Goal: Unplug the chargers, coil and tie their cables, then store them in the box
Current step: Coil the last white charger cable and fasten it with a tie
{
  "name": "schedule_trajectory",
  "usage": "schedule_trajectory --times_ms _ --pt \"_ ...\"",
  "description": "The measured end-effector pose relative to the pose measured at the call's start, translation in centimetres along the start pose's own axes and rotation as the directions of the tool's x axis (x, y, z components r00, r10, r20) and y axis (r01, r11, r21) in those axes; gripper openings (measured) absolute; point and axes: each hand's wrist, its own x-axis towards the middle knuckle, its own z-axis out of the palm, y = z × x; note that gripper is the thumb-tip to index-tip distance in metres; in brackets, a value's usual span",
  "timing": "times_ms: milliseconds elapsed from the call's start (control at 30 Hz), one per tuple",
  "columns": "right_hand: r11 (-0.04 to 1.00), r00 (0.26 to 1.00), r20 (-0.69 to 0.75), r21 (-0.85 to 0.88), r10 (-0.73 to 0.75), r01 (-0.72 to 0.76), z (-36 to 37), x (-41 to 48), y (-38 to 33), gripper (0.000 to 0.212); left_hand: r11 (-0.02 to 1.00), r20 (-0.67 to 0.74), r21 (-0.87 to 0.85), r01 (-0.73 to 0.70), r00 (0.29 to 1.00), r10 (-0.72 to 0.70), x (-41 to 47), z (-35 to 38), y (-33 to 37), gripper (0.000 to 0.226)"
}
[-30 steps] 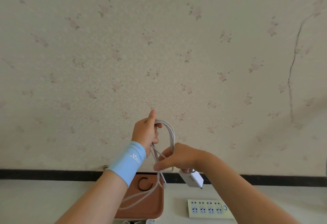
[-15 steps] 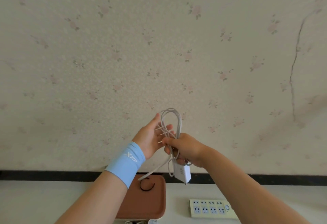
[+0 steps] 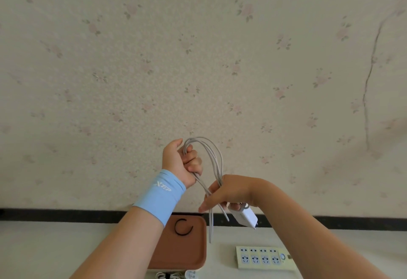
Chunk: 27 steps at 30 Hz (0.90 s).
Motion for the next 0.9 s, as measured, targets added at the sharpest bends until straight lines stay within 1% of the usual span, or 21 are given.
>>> schedule_trajectory --times_ms 67,133,233,300,367,467,533,567,633,667,733,800,833,900 --pt "0.999 1.000 -0.029 -0.054 0.004 -0.006 0.1 0.2 -0.1 0.029 0.999 0.005 0.023 -0.026 1.000 0.026 -0.2 0.1 0.5 0.041" --pt "0.996 0.999 -0.028 -0.085 -0.024 0.022 0.5 0.3 -0.2 0.029 0.999 -0.001 0.016 -0.044 0.999 0.044 -0.4 0.1 1.0 0.042" --pt "0.996 0.997 -0.012 -0.053 -0.075 0.075 1.3 0.6 -0.5 0.030 0.997 -0.007 -0.050 -0.055 0.998 0.055 -0.3 -0.2 1.5 0.043" --pt "0.995 0.996 0.018 -0.032 -0.092 0.093 1.6 0.7 -0.7 0.042 0.991 -0.015 -0.115 -0.074 0.997 0.073 -0.2 -0.5 1.6 0.046" --pt "0.995 0.995 0.022 -0.031 -0.099 0.099 1.6 0.8 -0.8 0.043 0.980 -0.039 -0.171 -0.103 0.994 0.098 -0.1 -0.7 1.6 0.049" --pt "0.990 0.992 -0.050 -0.091 -0.115 0.110 1.5 0.8 -1.0 0.051 0.967 -0.097 -0.196 -0.163 0.985 0.146 0.2 -1.1 1.9 0.054" --pt "0.987 0.987 -0.100 -0.118 -0.123 0.111 1.6 1.2 -0.9 0.047 0.965 -0.124 -0.188 -0.182 0.979 0.161 0.3 -1.2 2.1 0.057" --pt "0.989 0.989 -0.090 -0.095 -0.119 0.110 1.8 1.2 -1.0 0.040 0.964 -0.129 -0.190 -0.184 0.978 0.162 0.4 -1.3 2.1 0.057" --pt "0.995 0.995 -0.005 -0.009 -0.097 0.097 2.1 1.3 -1.2 0.023 0.963 -0.130 -0.199 -0.183 0.979 0.159 0.4 -1.4 2.2 0.056" --pt "0.995 0.995 0.030 0.016 -0.098 0.098 2.1 1.1 -1.3 0.026 0.962 -0.128 -0.206 -0.181 0.979 0.157 0.4 -1.4 2.3 0.054" --pt "0.992 0.991 0.057 0.006 -0.123 0.123 1.7 0.8 -1.2 0.035 0.959 -0.128 -0.215 -0.184 0.979 0.159 0.4 -1.6 2.3 0.049" --pt "0.988 0.987 0.038 -0.006 -0.156 0.156 1.3 0.5 -0.8 0.033 0.964 -0.146 -0.178 -0.198 0.974 0.174 0.5 -1.6 2.3 0.043" --pt "0.985 0.985 0.009 0.015 -0.174 0.174 1.1 0.6 -0.5 0.030 0.971 -0.161 -0.130 -0.201 0.971 0.179 0.7 -1.6 2.3 0.041" --pt "0.971 0.977 -0.062 0.114 -0.205 0.211 0.9 0.8 0.4 0.023 0.981 -0.195 0.007 -0.194 0.962 0.192 1.1 -1.7 2.4 0.036"
